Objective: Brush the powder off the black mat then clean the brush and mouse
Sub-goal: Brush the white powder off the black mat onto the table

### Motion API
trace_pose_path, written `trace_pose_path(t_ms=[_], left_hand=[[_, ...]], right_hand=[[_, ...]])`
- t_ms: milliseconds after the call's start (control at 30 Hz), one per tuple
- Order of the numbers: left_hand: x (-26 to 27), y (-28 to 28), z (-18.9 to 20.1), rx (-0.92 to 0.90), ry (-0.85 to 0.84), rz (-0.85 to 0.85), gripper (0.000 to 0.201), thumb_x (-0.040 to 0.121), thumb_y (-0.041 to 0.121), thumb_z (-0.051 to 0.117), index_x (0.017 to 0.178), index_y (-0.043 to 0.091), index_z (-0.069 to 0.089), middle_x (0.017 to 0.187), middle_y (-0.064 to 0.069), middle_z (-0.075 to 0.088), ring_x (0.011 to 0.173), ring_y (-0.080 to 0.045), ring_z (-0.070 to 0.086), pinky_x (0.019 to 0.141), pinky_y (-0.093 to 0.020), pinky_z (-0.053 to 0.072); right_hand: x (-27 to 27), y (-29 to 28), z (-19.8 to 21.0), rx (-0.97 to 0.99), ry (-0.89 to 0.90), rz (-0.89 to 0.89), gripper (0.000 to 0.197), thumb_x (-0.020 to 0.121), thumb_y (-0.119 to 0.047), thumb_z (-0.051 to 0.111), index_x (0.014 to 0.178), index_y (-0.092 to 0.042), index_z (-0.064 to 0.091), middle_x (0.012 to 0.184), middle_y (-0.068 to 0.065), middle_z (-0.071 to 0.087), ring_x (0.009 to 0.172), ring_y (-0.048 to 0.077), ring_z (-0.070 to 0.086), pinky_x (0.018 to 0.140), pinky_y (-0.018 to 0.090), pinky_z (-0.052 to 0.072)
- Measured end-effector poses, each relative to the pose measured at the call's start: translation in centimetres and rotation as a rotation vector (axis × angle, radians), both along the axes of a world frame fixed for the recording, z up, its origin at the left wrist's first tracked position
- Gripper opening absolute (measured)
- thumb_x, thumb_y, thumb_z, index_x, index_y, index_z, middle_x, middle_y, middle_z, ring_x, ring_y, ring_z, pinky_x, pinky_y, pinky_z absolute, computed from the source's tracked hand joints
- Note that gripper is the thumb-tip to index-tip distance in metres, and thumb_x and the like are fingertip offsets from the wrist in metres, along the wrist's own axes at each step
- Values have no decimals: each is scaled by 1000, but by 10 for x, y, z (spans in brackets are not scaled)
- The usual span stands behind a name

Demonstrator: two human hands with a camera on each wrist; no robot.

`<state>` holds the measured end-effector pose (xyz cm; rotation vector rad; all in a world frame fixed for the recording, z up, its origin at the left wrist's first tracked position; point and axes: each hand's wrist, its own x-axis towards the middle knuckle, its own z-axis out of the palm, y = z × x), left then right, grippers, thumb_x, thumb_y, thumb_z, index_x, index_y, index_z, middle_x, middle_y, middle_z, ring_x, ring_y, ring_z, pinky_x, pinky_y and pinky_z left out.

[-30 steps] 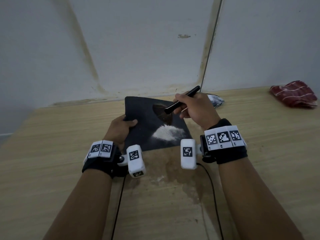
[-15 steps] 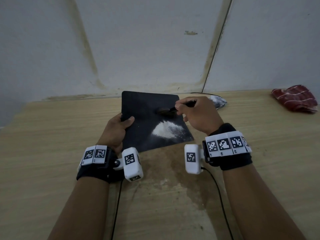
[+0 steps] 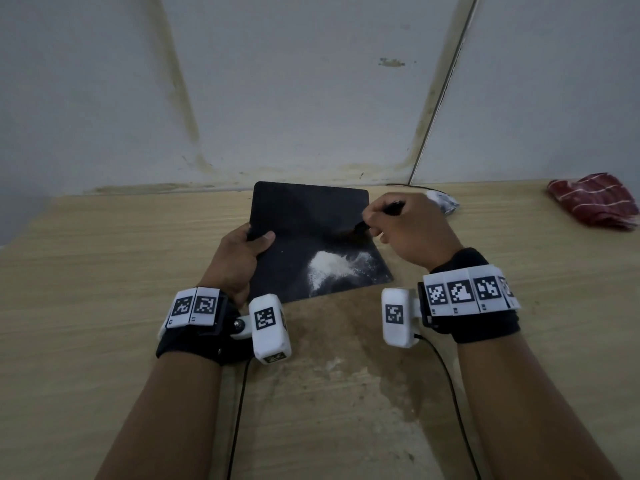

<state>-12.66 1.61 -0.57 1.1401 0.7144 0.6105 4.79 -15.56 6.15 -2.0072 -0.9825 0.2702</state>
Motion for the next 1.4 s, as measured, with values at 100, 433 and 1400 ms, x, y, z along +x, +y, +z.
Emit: trace_pose_path(t_ms=[100, 433, 1400], left_hand=[[-2, 1, 1, 8, -13, 2, 20, 99, 5, 51, 111, 9, 66, 105, -19, 73, 95, -36, 70, 83, -49, 58], [-7, 3, -1, 21, -32, 6, 19, 99, 6, 51, 109, 10, 67, 97, -13, 76, 86, -30, 73, 69, -38, 61], [-5, 5, 5, -7, -106, 12, 20, 99, 3, 51, 107, 11, 67, 94, -11, 77, 85, -27, 74, 67, -36, 61]], right_hand=[[-7, 5, 0, -122, 60, 86, 15, 92, -26, 66, 83, -19, 75, 70, 1, 75, 68, 15, 71, 84, 43, 60], [-4, 7, 3, -69, -121, 19, 14, 91, -28, 62, 82, -25, 72, 77, -8, 71, 79, 14, 67, 81, 37, 55], [-8, 7, 18, -164, -91, 41, 33, 89, -28, 59, 77, 2, 63, 65, 18, 64, 70, 36, 65, 77, 50, 53]])
